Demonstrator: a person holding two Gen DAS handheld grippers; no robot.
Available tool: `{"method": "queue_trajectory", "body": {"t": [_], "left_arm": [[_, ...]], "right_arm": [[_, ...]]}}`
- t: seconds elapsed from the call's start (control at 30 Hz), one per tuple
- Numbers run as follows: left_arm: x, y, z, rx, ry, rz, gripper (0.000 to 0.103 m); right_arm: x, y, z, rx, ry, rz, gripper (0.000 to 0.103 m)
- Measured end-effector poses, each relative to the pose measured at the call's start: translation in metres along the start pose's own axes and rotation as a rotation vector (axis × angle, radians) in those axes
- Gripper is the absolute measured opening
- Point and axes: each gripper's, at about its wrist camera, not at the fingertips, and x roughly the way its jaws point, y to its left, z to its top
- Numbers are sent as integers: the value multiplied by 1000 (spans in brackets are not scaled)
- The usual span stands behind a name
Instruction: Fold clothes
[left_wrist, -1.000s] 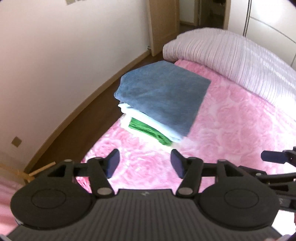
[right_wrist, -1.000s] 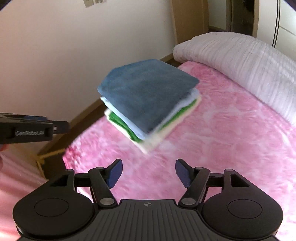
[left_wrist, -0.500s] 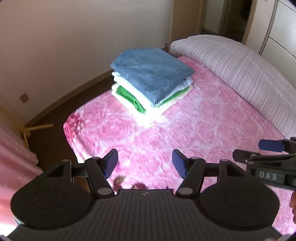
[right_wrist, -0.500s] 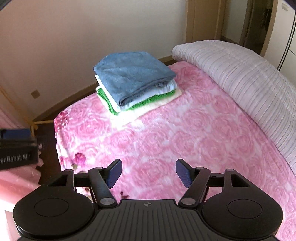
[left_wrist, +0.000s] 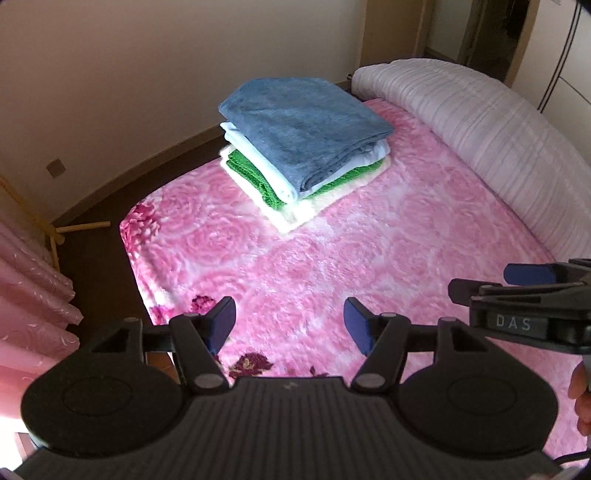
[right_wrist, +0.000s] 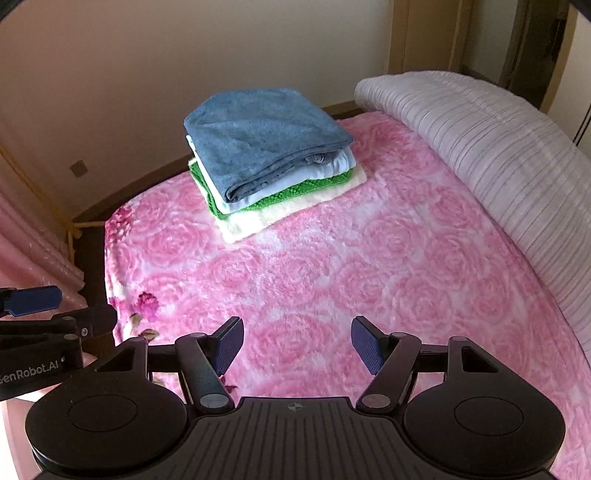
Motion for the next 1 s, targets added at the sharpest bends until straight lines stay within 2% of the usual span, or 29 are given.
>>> {"method": "queue_trajectory", "body": {"t": [0.27, 0.53, 0.73, 1.0], "left_arm": [[39, -7, 28, 19, 32, 16, 61], [66, -6, 45, 21, 59, 18, 61], [71, -7, 50, 23, 63, 10, 61], [55, -9, 46, 45, 12, 14, 61]], "right_arm": [[35, -10, 29, 9, 44, 14, 68], [61, -16, 42, 26, 81, 18, 68], [68, -18, 41, 41, 99, 13, 68], [56, -12, 38, 39, 77, 10, 68]]}}
